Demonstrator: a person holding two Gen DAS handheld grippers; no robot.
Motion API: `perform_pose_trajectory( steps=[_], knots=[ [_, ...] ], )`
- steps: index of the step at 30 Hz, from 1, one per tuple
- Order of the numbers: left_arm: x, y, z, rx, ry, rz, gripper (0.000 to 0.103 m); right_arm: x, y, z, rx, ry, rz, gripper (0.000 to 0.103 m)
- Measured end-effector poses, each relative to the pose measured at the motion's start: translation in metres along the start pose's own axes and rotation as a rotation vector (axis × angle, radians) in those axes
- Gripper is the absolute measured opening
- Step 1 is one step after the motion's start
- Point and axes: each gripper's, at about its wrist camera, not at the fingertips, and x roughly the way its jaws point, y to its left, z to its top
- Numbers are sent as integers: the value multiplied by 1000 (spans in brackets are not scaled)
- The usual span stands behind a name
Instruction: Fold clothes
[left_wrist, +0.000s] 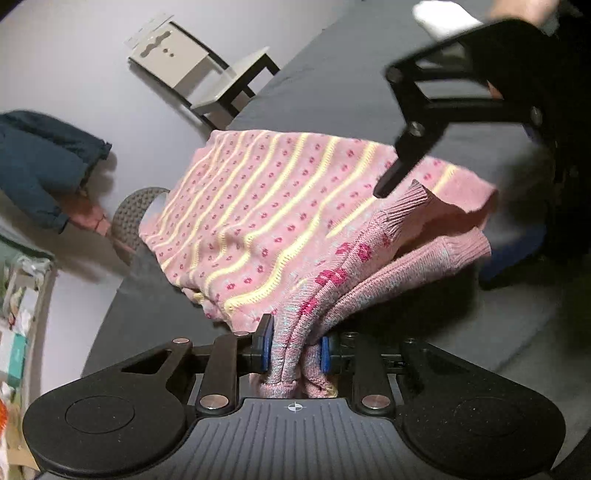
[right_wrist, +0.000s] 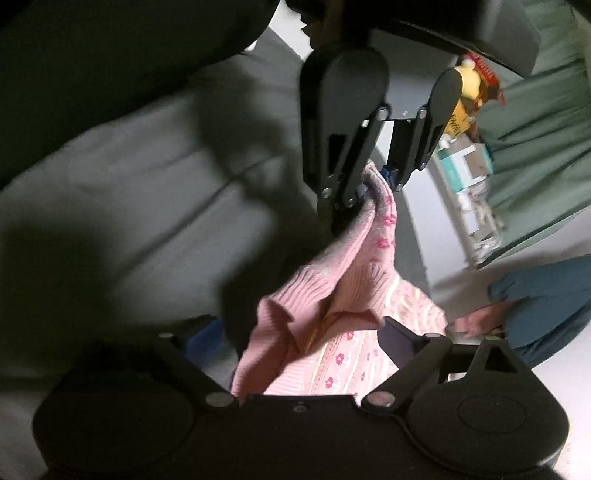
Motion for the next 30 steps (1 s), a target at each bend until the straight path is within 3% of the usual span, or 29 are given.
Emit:
perform_pose_trajectory(
  steps=[4, 6, 8, 9, 12, 14, 16, 18, 24, 30],
  knots=[
    [-2, 5, -9, -5, -8, 1, 24, 14, -7, -1, 10, 86, -87, 88],
    [-5, 7, -13, -5, -11, 1, 24, 23, -14, -4, 32, 150, -117, 75],
    [-10, 3, -16, 12, -19, 8, 24, 29, -22, -8, 57, 200, -125, 55],
    [-13, 1, -16, 29, -26, 17, 24, 30, -25, -9, 73, 214, -117, 52],
    [-15, -7, -18, 152, -63, 83, 24, 26, -31, -8, 87, 199, -55, 39],
    [-18, -18, -22, 277, -76, 124, 24, 22, -36, -6, 88, 185, -29, 24],
    [-22, -23, -26, 338, -85, 119, 24, 14, -41, -7, 87, 155, -8, 21],
    [-27, -24, -29, 369, -94, 102, 24, 5, -43, -7, 54, 128, 23, 9],
    [-48, -4, -25, 249, -109, 38, 20, -11, -55, -5, 45, 69, 67, 6],
    [-26, 21, -14, 165, -90, 15, 20, -3, -72, -10, 193, 136, 3, 6]
  ],
)
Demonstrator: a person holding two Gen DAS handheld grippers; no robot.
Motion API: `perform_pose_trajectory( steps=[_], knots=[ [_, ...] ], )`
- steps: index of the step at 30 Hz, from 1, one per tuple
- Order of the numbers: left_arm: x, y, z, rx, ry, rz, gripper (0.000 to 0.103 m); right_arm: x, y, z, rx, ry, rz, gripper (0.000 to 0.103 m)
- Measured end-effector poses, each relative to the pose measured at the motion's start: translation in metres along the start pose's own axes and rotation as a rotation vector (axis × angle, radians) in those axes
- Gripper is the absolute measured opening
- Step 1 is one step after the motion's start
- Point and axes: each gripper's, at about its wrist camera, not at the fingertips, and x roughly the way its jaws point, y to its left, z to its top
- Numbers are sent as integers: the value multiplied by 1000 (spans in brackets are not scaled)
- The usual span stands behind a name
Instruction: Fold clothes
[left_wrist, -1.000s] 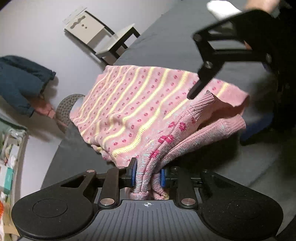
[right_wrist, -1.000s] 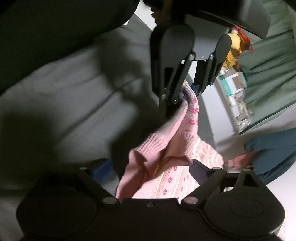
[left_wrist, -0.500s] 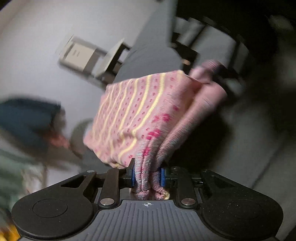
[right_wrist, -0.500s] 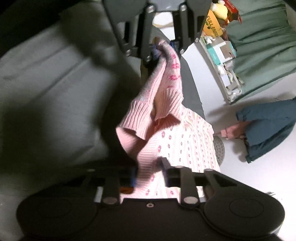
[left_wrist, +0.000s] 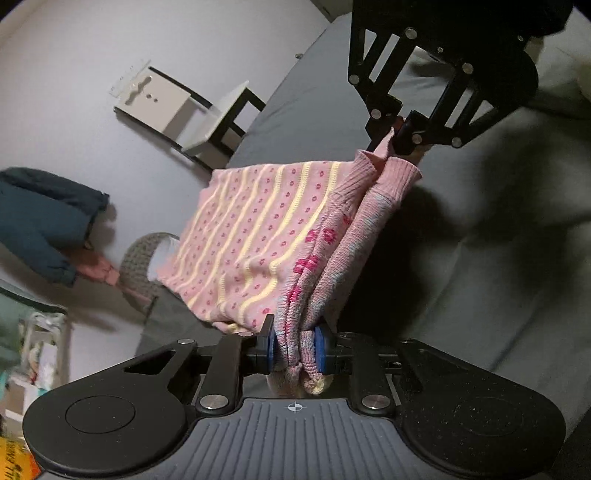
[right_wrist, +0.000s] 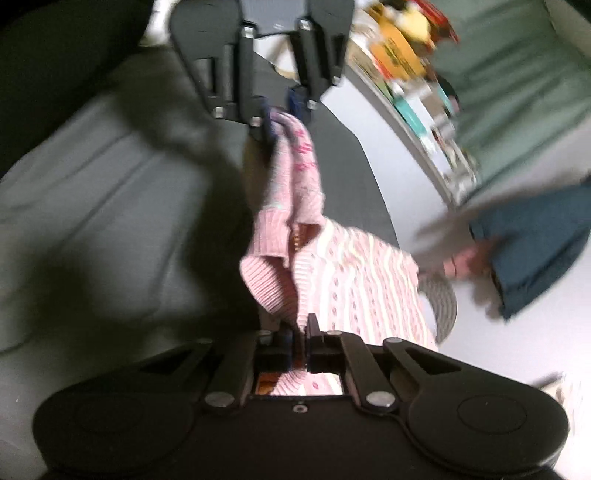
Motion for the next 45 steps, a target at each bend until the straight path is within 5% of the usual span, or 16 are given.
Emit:
perform_pose_trajectory(
  steps=[5, 8, 10, 12, 17, 20, 21, 22, 27, 32, 38, 45],
  knots=[
    [12, -9, 4, 44, 33, -20, 22, 6, 4, -1, -15, 14, 47, 6],
    [15, -20, 4, 101, 50, -1, 32, 9, -8, 3, 47, 15, 49, 6],
    [13, -27, 3, 141, 44, 20, 61, 12, -20, 5, 102, 18, 42, 7],
    [10, -33, 1, 157, 30, 32, 75, 13, -26, 6, 147, 22, 43, 7],
    [13, -52, 4, 216, 2, 94, 75, 11, -37, 2, 245, 34, 68, 7],
    [20, -67, 8, 288, -4, 173, 63, 10, -41, -1, 277, 36, 71, 7],
    [22, -70, 10, 300, 0, 185, 35, 10, -43, -2, 292, 39, 72, 7],
    [25, -70, 12, 289, 9, 185, 22, 10, -45, -2, 307, 42, 72, 7],
    [22, -49, 19, 103, 17, 110, 19, 12, -48, -4, 308, 42, 52, 8],
    [15, -7, 20, -196, 9, 0, 18, 12, -37, -4, 266, 30, 33, 48],
    [14, 15, 21, -324, 10, -53, 17, 9, -8, -5, 153, -24, 19, 85],
    [24, 36, 11, -414, 18, -98, 17, 22, 37, 1, -41, -14, -51, 88]
  ],
)
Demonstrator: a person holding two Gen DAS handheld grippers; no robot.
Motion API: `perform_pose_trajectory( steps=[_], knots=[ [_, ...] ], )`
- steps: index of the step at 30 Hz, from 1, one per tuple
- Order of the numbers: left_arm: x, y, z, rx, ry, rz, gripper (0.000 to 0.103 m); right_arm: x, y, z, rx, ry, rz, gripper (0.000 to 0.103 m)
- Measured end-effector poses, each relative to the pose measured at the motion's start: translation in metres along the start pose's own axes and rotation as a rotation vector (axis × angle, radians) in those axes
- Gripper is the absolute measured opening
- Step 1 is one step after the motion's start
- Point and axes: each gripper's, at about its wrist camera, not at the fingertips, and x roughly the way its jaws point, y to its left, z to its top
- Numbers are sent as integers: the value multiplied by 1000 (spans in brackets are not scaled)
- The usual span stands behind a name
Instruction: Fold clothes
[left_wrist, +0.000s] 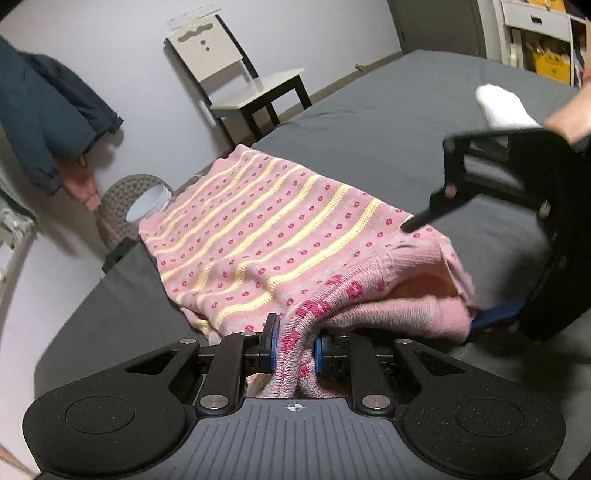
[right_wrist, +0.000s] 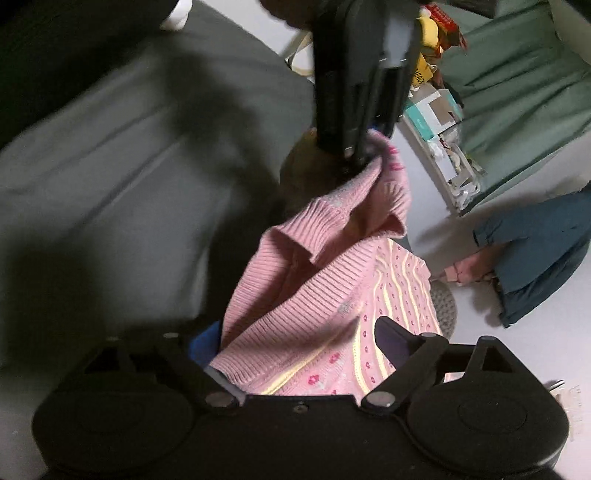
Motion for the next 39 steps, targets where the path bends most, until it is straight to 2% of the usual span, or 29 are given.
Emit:
perform_pose_trajectory(
  steps=[4, 10, 12, 14, 17, 19, 20, 23, 27, 36, 39],
  knots=[
    [0, 0, 2, -22, 6, -7, 17, 14, 10, 14, -6, 8, -79, 88],
    [0, 3, 7, -36, 9, -11, 17, 9, -1, 41, 121, -24, -125, 90],
    [-3, 2, 5, -36, 10, -12, 17, 9, -6, 41, 140, -6, -140, 82],
    [-2, 3, 3, -37, 13, -14, 17, 11, -6, 38, 128, 19, -152, 56],
    [0, 2, -1, -18, 18, -11, 17, 14, -3, 29, 70, 43, -163, 40],
    [1, -2, -3, 18, 22, -2, 17, 13, -3, 22, 38, 31, -171, 36],
    [2, -5, -4, 52, 23, 6, 17, 12, -6, 21, 35, 25, -168, 26],
    [2, -18, -8, 166, 18, 37, 18, 8, -20, 17, 65, 2, -134, 16],
    [1, -35, -14, 316, 9, 79, 18, -5, -42, 19, 141, -28, -30, 13],
    [-42, -39, -13, 361, -68, 22, 17, -42, -89, 12, 320, -124, 174, 11],
    [-58, -42, -13, 406, -55, -8, 17, -55, -94, 12, 330, -145, 228, 11]
  ],
)
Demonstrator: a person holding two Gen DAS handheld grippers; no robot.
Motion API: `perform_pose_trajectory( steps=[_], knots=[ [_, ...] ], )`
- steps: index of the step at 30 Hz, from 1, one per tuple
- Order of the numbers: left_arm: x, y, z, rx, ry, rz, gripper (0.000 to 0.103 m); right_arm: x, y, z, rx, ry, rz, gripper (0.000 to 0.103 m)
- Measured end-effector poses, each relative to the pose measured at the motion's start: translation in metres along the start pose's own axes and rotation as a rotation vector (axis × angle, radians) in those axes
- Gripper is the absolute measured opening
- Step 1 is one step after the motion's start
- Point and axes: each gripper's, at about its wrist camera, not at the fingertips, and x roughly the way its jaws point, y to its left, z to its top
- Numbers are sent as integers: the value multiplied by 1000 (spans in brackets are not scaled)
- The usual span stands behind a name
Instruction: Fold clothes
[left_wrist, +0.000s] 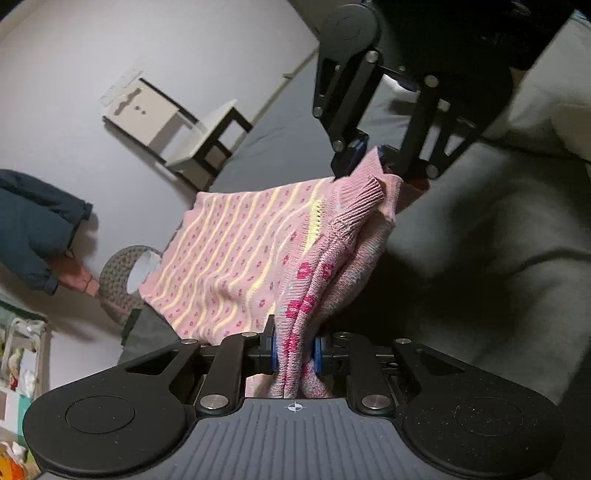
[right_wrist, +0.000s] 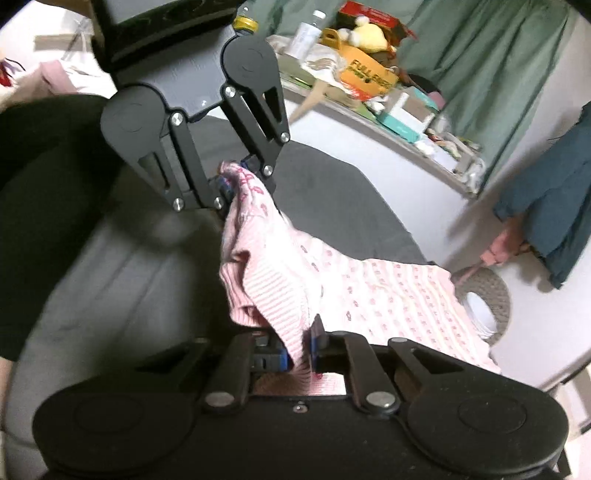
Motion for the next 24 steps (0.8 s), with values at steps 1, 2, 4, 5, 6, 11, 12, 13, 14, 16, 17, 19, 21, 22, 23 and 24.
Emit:
perform_pose_trajectory(
  steps=[1, 2, 4, 5, 6, 11, 12, 13, 14, 16, 17, 19, 21, 22, 23, 24],
  knots=[
    [-5, -2, 1, 19, 4, -14, 17, -2, 0, 1, -4, 7, 30, 11],
    [-9, -3, 2, 38, 9, -28, 17, -3, 1, 2, -17, 30, 79, 11],
    [-17, -11, 5, 77, 22, -77, 17, -4, 2, 5, -58, 42, 167, 10],
    [-20, -17, 7, 97, 29, -105, 17, -6, 8, 4, -94, 57, 223, 7],
    [-24, -22, 8, 120, 35, -136, 17, -9, 15, 4, -129, 65, 283, 7],
    [-24, -31, 11, 152, 59, -219, 16, -4, 19, -2, -118, 92, 371, 7],
    [-19, -25, 11, 135, 62, -210, 16, 0, 12, -3, -78, 90, 340, 7],
    [-14, -16, 11, 107, 60, -192, 16, 5, 2, -2, -25, 86, 307, 7],
    [-9, -7, 11, 73, 56, -172, 16, 8, -10, -2, 40, 77, 267, 7],
    [1, 13, 12, 3, 53, -131, 16, 13, -33, -2, 162, 63, 186, 7],
    [8, 24, 13, -31, 53, -112, 16, 17, -44, -3, 214, 65, 139, 7],
    [23, 37, 13, -63, 48, -94, 16, 29, -62, -7, 322, 92, 89, 7],
    [38, 48, 14, -75, 45, -81, 16, 38, -70, -20, 420, 123, 67, 7],
    [47, 52, 16, -66, 49, -75, 16, 45, -75, -23, 453, 140, 60, 7],
    [56, 55, 18, -56, 52, -70, 16, 51, -80, -27, 484, 157, 52, 7],
    [64, 58, 20, -49, 54, -63, 16, 57, -84, -30, 501, 173, 47, 7]
  ],
)
